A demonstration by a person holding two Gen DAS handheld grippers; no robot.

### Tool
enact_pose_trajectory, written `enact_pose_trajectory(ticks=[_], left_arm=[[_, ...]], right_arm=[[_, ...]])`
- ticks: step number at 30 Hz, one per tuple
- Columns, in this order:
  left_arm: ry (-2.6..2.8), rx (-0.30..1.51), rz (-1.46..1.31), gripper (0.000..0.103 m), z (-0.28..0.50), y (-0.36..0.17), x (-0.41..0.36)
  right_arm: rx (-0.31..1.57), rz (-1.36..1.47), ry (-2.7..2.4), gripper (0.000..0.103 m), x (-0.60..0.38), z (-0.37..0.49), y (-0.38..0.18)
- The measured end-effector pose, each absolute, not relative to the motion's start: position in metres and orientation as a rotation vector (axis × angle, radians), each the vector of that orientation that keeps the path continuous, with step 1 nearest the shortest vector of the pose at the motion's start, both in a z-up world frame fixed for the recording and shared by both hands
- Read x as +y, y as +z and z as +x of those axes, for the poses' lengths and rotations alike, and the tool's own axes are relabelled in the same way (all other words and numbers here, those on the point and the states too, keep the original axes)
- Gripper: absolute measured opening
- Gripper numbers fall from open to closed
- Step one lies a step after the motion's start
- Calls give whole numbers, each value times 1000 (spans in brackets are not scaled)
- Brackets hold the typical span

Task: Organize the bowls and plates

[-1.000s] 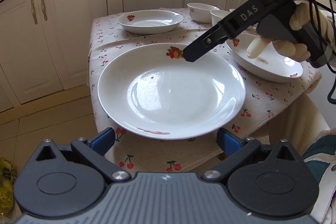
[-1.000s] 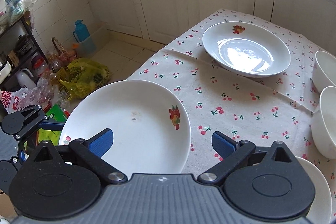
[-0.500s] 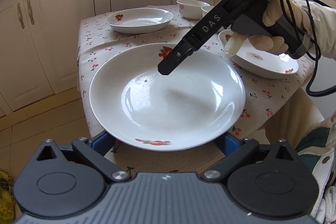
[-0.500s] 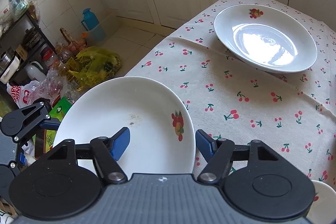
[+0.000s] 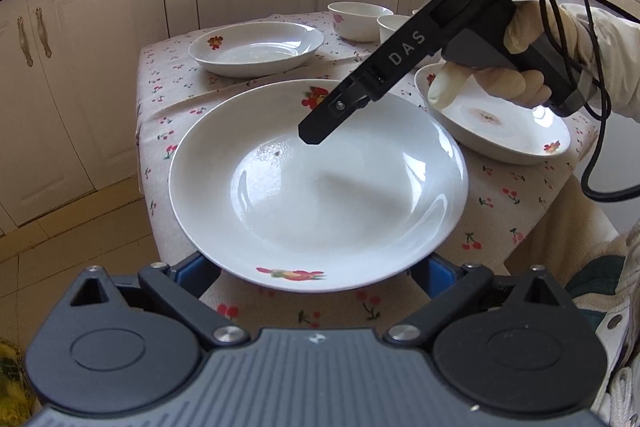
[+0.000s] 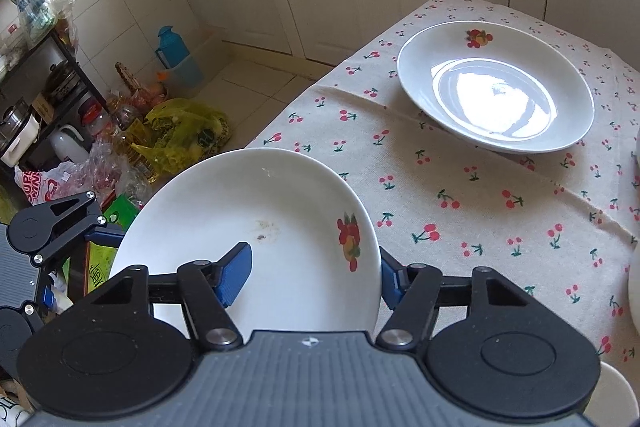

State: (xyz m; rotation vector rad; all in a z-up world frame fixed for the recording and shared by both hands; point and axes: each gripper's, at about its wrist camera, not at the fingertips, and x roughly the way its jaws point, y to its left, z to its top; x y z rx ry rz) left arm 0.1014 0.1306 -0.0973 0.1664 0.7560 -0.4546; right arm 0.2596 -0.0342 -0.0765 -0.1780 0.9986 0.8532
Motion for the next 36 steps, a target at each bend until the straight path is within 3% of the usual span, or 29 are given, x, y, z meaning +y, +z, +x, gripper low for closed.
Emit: enact_pose_trajectory(ticks=[13,32,36], left_arm=[[-509,745,194,100,157,-104,118],[-527,756,191,99,169,-108,109],[-525,751,191,99,169,-109,109]], right_arm=[[961,-133,744,71,-57,298,-79],[966,-138,706,71,-66,308,-85],[970,-131,715,77,-66,308,-85]])
